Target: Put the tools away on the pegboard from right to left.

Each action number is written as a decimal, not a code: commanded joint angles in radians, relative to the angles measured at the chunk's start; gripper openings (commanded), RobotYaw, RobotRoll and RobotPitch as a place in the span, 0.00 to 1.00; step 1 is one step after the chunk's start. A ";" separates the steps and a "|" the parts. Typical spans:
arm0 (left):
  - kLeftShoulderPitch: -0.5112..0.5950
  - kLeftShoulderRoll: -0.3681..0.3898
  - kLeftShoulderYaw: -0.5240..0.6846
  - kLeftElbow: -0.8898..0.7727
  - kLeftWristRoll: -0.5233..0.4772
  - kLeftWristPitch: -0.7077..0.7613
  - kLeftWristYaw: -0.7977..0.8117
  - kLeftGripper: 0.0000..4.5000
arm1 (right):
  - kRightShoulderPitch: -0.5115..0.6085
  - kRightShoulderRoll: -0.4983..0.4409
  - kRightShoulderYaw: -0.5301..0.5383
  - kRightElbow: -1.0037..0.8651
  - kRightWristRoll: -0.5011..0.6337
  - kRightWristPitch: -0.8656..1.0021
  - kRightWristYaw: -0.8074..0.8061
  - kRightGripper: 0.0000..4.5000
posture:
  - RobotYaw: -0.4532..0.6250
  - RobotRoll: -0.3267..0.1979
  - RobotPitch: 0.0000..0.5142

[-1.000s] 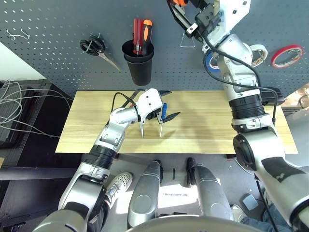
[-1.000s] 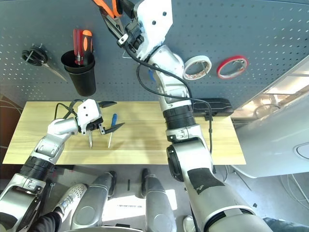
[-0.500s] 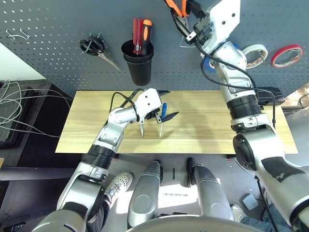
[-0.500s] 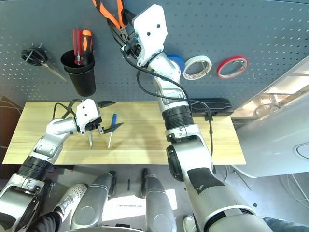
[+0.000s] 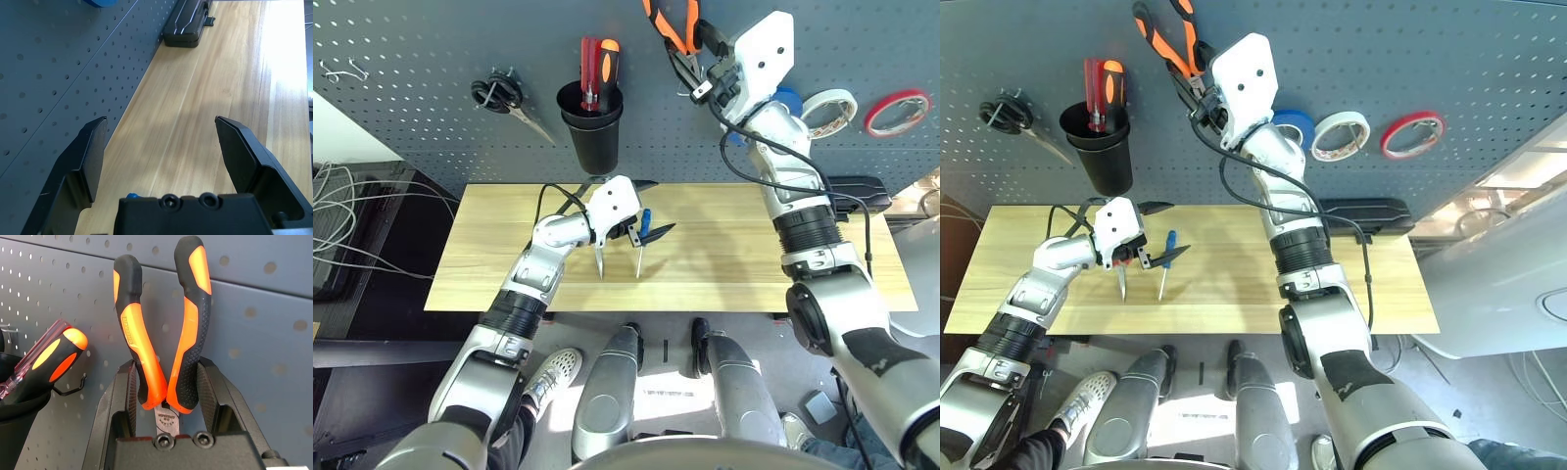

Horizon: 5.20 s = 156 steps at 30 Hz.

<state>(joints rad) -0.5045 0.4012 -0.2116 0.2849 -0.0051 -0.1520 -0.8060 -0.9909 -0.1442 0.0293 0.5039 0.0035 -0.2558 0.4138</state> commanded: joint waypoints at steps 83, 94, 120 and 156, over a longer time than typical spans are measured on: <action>-0.240 -0.297 -0.030 0.645 0.184 0.444 0.461 1.00 | 0.679 -0.221 0.060 -0.511 0.238 0.878 0.138 0.99 | 0.52 0.62 0.58; -0.267 -0.356 -0.036 0.782 0.201 0.434 0.466 0.92 | 0.664 -0.221 0.057 -0.541 0.239 0.893 0.132 1.00 | 0.51 0.62 0.59; 0.016 -0.253 0.038 0.224 0.062 -0.009 0.373 0.11 | 0.661 -0.465 0.091 -0.508 0.242 0.940 0.393 1.00 | 0.53 0.62 0.57; -0.178 -0.185 0.284 -0.423 -0.213 0.299 0.557 0.11 | 0.416 -0.314 0.091 -0.506 0.301 0.799 0.477 1.00 | 0.58 0.62 0.48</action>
<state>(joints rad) -0.7076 0.2116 0.0798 -0.1565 -0.2398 0.1304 -0.2535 -0.5809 -0.4604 0.1252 -0.0096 0.2992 0.5529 0.8916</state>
